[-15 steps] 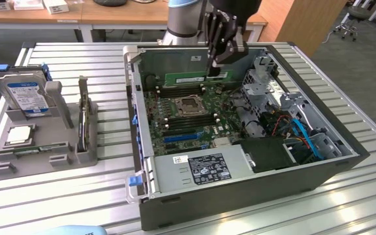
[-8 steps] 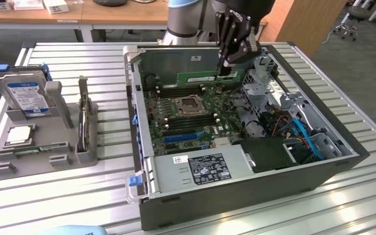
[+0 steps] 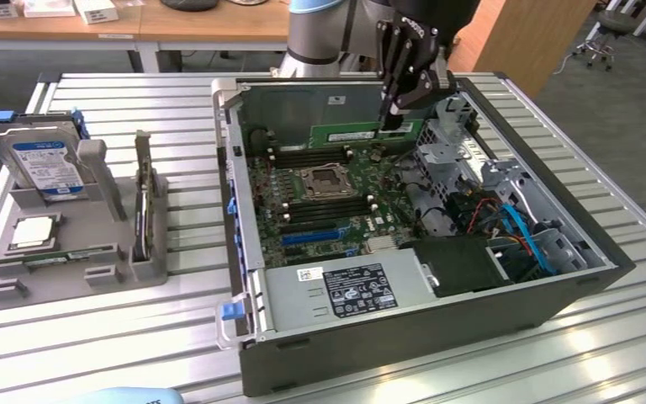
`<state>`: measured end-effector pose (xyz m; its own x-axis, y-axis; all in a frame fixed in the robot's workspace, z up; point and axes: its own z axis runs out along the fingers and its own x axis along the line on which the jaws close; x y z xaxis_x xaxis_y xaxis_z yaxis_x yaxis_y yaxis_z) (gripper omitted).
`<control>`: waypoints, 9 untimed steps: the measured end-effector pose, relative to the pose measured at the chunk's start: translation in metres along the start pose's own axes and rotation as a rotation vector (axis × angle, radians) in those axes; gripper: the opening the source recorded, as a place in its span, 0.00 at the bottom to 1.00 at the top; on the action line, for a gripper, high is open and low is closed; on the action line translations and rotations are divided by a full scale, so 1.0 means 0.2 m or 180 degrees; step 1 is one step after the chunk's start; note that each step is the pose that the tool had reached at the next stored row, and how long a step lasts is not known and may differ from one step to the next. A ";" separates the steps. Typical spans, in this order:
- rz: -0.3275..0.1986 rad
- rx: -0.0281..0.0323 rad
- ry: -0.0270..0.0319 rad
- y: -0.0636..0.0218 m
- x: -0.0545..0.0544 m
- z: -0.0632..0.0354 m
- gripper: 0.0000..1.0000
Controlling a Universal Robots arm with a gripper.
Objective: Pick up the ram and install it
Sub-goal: 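Pick up the ram and move it above insertion slot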
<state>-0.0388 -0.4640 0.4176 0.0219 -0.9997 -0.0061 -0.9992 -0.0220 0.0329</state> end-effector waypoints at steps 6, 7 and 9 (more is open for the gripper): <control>0.0001 0.0000 0.0000 -0.001 -0.06 0.001 0.12; 0.0001 0.0000 0.0000 -0.001 -0.07 0.001 0.12; 0.0001 0.0000 0.0000 -0.002 -0.10 0.002 0.12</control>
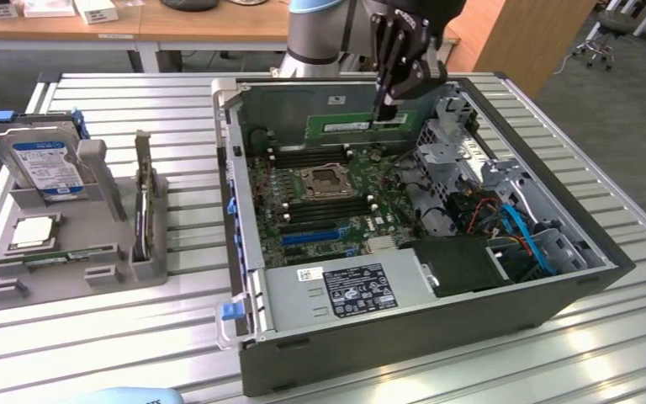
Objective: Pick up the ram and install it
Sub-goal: 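Pick up the ram and move it above insertion slot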
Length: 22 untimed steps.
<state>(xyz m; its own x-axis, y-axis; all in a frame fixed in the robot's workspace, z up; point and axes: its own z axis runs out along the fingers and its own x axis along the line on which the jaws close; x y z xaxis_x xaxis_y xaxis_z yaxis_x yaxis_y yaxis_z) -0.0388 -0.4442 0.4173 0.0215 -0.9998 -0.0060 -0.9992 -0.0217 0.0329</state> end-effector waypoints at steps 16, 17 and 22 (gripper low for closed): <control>0.0001 0.0000 0.0003 -0.005 -0.21 0.004 0.12; 0.0001 0.0000 0.0004 -0.005 -0.22 0.004 0.12; 0.0001 0.0001 0.0003 -0.005 -0.22 0.006 0.12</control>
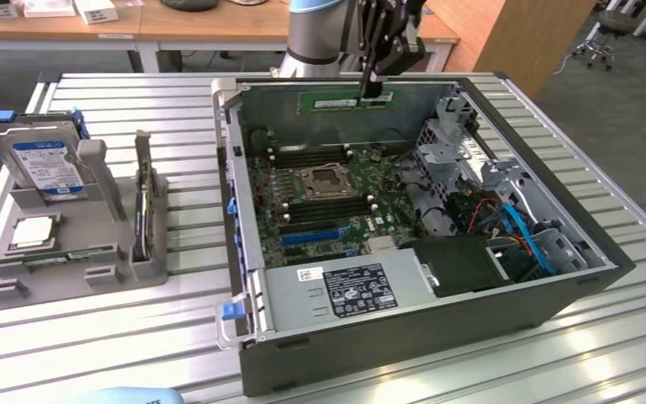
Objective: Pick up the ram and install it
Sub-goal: 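Pick up the ram and move it above insertion slot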
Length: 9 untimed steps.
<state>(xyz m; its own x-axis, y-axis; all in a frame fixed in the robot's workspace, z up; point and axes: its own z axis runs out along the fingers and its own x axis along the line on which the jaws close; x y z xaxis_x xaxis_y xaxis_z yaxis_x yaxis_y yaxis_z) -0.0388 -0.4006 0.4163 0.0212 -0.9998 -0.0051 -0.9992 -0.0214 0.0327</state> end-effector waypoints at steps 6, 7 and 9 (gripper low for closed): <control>0.0000 0.0000 0.0001 -0.001 0.00 0.032 0.12; 0.0000 0.0000 0.0000 -0.001 0.00 0.039 0.12; 0.0000 0.0000 0.0001 -0.002 0.00 0.054 0.12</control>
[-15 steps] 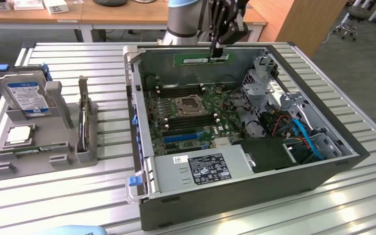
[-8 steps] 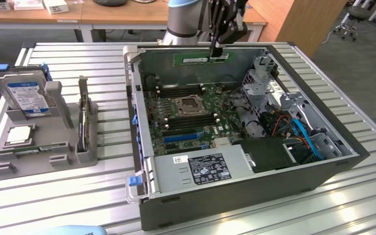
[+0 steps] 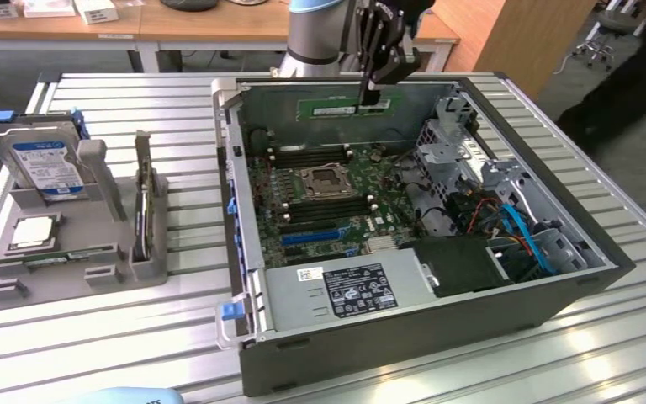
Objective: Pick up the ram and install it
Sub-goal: 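Pick up the ram and move it above insertion slot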
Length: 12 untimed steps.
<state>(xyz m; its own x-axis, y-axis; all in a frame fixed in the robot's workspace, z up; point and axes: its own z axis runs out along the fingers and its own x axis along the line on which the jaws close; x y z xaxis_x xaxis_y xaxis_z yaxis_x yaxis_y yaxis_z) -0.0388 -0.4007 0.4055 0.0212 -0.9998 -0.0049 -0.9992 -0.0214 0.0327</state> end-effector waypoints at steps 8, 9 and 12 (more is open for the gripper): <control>0.0000 0.0000 0.0000 -0.002 0.00 0.072 0.12; 0.0000 0.0000 0.0000 -0.003 0.00 0.080 0.12; 0.0004 0.0000 0.0000 -0.003 0.00 0.103 0.12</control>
<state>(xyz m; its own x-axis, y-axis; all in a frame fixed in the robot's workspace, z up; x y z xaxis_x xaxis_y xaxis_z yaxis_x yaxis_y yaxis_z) -0.0388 -0.4007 0.3849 0.0201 -0.9998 -0.0048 -0.9993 -0.0203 0.0327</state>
